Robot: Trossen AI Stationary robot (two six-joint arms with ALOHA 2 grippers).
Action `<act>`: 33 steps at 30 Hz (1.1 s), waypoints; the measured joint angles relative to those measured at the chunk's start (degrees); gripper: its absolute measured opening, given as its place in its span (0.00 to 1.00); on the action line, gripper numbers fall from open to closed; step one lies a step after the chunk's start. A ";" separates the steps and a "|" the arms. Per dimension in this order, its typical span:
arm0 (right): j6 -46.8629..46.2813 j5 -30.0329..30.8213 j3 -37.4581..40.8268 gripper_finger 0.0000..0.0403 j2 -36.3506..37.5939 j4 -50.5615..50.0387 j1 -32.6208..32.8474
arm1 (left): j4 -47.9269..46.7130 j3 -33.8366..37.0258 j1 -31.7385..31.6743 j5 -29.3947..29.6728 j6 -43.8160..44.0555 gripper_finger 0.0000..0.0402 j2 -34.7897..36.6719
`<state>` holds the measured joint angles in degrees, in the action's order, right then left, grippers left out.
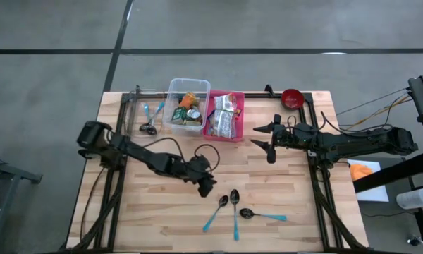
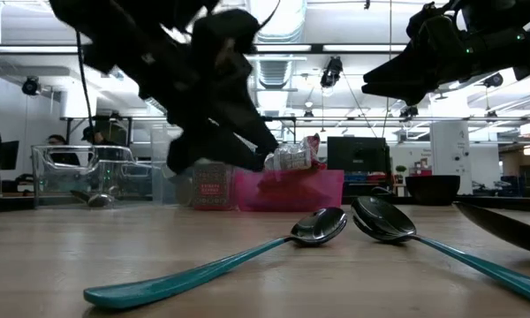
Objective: Pick & Place Food Item
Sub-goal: Put the blue spoon into the left transparent bin
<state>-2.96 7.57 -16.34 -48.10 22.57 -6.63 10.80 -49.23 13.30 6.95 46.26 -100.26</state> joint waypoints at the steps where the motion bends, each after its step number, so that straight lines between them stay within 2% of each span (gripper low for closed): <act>1: 0.06 0.00 -0.01 0.58 -0.02 -0.02 0.01 | 1.77 0.00 0.06 -0.76 -0.04 0.39 -1.16; 8: 0.06 0.00 -0.02 0.58 -0.02 0.00 0.00 | 12.19 -1.77 0.15 -6.72 -3.36 0.39 -9.28; 18: 0.03 0.00 0.00 0.58 -0.02 0.11 0.02 | 12.64 -9.01 0.15 -12.16 -9.34 0.39 -18.32; 24: 0.10 0.00 -0.01 0.58 -0.02 0.11 0.00 | 12.99 -9.69 0.33 -13.26 -10.99 0.39 -19.15; 30: 0.09 -0.02 0.00 0.58 -0.02 0.01 0.01 | 12.99 -9.58 0.48 -18.34 -14.35 0.39 -19.15; 33: 0.11 -0.02 0.00 0.58 -0.02 0.00 0.00 | 13.01 -9.42 0.48 -19.08 -15.02 0.39 -19.15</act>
<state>-2.85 7.55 -16.34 -48.12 22.57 -6.63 23.81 -58.65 13.78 -12.13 31.24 -119.42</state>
